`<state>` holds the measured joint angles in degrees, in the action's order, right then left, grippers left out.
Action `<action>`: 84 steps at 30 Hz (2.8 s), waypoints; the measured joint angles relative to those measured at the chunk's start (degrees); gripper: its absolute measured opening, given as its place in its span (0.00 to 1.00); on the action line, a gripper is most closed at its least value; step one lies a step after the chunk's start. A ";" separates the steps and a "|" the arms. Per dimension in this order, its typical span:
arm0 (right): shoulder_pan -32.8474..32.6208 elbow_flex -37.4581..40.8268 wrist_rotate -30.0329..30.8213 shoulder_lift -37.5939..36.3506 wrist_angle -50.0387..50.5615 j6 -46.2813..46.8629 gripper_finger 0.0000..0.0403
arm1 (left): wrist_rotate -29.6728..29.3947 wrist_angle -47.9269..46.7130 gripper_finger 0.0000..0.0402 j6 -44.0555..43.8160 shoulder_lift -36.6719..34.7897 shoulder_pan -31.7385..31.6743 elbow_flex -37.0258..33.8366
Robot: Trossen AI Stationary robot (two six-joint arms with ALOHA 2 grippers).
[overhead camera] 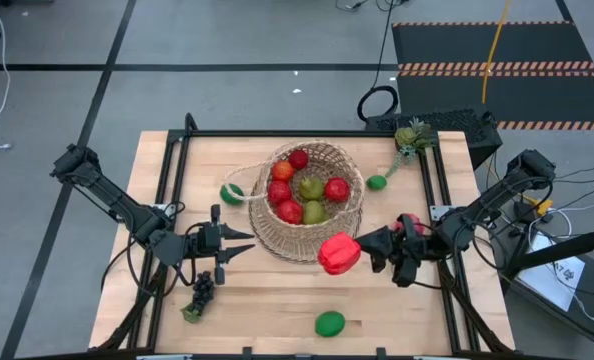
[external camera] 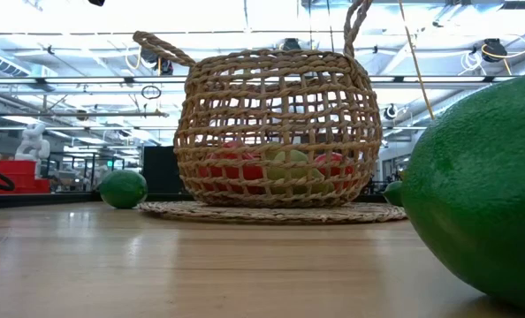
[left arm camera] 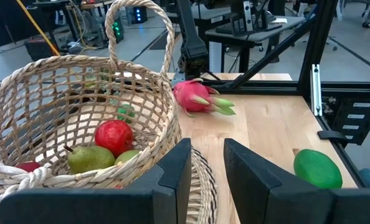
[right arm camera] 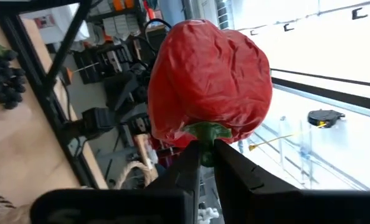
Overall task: Build produce basket
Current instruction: Put the red bell pepper into the basket
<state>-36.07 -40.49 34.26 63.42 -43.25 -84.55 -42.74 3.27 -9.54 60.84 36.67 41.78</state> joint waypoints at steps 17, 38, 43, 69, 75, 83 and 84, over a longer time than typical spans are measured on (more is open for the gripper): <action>-0.42 0.00 -0.02 0.02 0.23 19.67 0.07 | 0.00 0.00 0.24 -1.14 0.00 0.00 0.00; -0.42 0.00 0.11 0.02 0.20 75.36 0.07 | 0.00 0.00 0.24 -1.24 0.02 0.02 0.00; -0.40 0.00 0.22 0.02 0.23 85.21 0.07 | 0.31 0.00 0.24 -1.22 0.02 0.02 0.00; 1.09 -7.98 22.65 4.16 9.75 92.38 0.07 | 0.48 -0.07 0.24 -0.61 0.02 0.00 0.00; 3.35 -21.90 22.64 6.09 30.60 91.32 0.07 | 0.46 -0.04 0.24 0.24 0.00 0.00 0.00; 10.48 -39.36 14.44 11.66 51.99 91.14 0.07 | 0.44 -0.04 0.24 0.33 0.02 0.00 0.00; 11.86 -41.32 12.74 12.54 54.68 91.15 0.07 | 0.44 -0.04 0.24 0.35 0.00 0.00 0.00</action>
<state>-24.21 -81.81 47.00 75.95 11.43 6.59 -42.30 3.22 -9.19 60.84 36.67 41.78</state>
